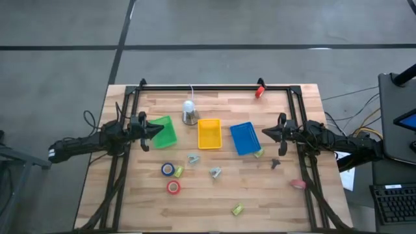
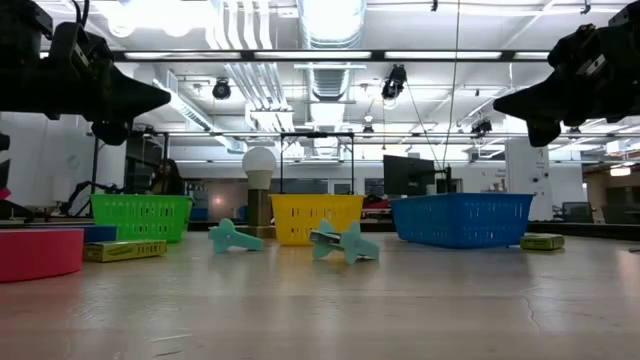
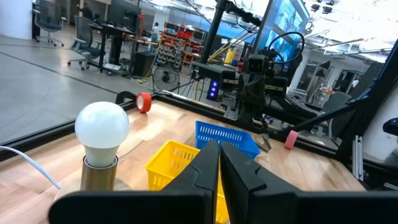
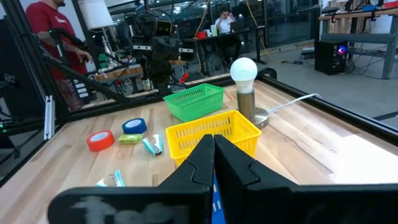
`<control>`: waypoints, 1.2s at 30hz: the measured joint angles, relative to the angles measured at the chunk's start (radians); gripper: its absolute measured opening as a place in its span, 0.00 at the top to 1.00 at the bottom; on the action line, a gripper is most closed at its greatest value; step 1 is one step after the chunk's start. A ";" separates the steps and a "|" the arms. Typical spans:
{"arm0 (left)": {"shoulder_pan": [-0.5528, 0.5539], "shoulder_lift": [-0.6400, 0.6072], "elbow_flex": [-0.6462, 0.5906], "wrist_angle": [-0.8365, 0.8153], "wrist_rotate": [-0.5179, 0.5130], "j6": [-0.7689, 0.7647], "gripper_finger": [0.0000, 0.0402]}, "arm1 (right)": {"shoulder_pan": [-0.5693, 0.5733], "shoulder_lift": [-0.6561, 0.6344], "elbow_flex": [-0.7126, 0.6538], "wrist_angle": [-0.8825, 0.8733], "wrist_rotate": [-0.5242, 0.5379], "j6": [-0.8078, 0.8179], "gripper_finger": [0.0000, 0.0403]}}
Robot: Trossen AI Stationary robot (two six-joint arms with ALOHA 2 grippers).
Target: Pick and place Stapler, Stapler remover, tape
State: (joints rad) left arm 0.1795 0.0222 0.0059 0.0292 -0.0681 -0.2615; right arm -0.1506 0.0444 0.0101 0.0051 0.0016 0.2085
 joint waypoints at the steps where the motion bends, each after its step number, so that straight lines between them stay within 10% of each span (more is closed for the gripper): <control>1: 0.000 0.000 0.000 0.000 0.000 0.000 0.95 | 0.000 0.000 0.000 0.000 0.000 0.000 0.98; 21: 0.000 0.000 0.000 0.000 0.000 0.000 0.95 | 0.000 0.000 0.000 0.034 -0.001 0.023 0.98; 28: 0.000 0.000 0.000 0.000 0.000 0.000 0.95 | 0.002 0.003 0.001 0.303 -0.024 0.772 0.98; 36: 0.000 0.000 0.000 0.000 0.000 0.000 0.95 | 0.002 0.002 0.002 0.453 0.157 1.110 0.98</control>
State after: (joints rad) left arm 0.1796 0.0223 0.0059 0.0292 -0.0685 -0.2617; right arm -0.1490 0.0464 0.0116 0.4579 0.1585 1.3182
